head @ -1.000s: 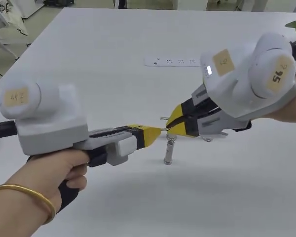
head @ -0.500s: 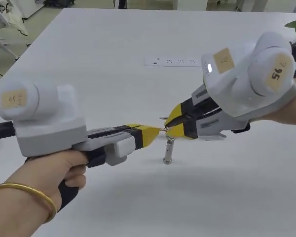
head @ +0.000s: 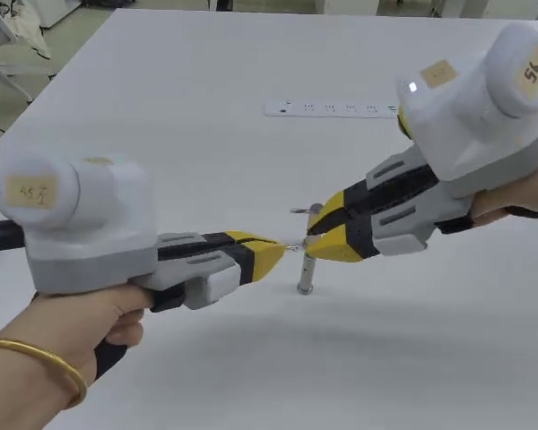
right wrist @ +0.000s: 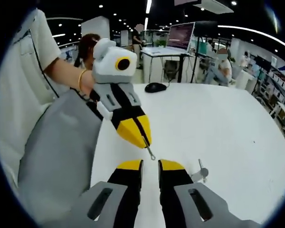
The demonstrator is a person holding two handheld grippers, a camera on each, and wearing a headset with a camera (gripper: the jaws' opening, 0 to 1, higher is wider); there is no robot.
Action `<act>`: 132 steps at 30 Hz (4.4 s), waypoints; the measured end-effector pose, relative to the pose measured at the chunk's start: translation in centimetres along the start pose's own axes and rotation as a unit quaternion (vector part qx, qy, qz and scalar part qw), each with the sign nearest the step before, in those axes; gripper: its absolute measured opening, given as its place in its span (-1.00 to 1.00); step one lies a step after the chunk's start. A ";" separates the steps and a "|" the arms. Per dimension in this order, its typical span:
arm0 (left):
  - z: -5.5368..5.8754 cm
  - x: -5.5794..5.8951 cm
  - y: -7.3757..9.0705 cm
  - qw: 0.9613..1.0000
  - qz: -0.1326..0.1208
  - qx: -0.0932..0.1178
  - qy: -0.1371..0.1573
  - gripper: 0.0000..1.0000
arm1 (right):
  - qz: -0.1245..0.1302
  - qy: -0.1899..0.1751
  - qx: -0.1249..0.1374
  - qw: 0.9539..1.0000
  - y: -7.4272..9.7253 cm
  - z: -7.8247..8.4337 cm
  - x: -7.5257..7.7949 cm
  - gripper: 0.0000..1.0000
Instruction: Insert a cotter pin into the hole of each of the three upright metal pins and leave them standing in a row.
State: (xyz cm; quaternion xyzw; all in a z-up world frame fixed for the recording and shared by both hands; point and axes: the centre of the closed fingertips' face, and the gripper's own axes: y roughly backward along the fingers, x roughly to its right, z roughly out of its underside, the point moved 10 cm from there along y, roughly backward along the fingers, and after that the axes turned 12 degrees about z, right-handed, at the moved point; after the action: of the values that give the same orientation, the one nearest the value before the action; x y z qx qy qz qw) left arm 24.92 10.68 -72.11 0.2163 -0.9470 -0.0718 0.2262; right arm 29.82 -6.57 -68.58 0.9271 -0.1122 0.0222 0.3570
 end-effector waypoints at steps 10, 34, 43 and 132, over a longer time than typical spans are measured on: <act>-0.2 1.1 -0.3 0.994 0.037 -0.054 -0.091 -1.00 | -0.037 -0.024 0.004 0.999 0.1 0.5 0.0 -0.70; -0.2 2.8 -1.0 0.964 0.119 -0.116 -0.206 -1.00 | -0.141 -0.020 -0.004 0.990 -0.2 2.2 -2.0 -0.77; -0.2 3.2 -1.1 0.959 0.133 -0.123 -0.219 -1.00 | -0.156 -0.015 -0.004 0.988 -0.4 2.3 -2.7 -0.85; 3.1 -3.0 -6.6 0.985 -0.054 -0.115 -0.118 -0.77 | 0.006 0.107 -0.161 0.981 -3.5 4.7 2.7 -0.95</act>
State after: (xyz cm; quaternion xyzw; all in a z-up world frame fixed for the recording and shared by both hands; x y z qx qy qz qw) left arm 28.42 6.18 -77.60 0.2293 -0.9396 -0.2174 0.1317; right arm 33.05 -7.77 -74.05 0.8488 -0.0811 0.1055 0.5117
